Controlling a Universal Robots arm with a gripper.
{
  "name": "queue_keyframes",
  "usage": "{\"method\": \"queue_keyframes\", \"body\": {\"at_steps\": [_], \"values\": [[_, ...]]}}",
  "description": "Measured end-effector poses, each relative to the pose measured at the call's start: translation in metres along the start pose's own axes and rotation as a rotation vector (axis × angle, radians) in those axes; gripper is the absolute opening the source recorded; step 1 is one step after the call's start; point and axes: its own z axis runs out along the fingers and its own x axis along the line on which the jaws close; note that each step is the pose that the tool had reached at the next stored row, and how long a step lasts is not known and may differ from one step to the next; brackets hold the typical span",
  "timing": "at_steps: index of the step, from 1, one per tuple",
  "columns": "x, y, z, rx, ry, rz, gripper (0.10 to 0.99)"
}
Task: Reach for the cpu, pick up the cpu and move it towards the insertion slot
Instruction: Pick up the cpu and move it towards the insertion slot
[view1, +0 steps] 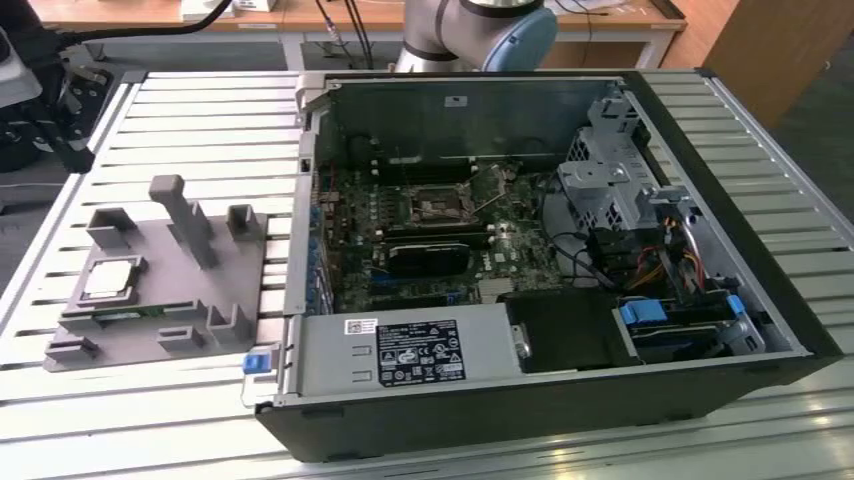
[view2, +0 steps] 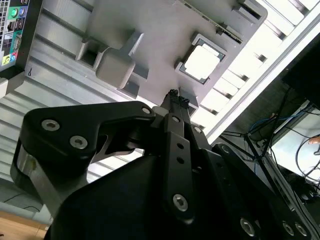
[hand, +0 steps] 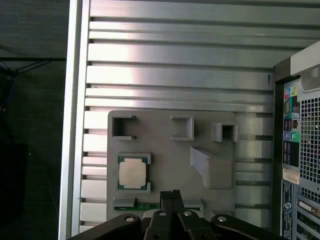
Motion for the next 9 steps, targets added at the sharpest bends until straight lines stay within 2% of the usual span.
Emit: {"method": "queue_keyframes", "body": {"at_steps": [9], "values": [[0.0093,0.0002,0.0000,0.000,0.0000,0.000,0.106]]}}
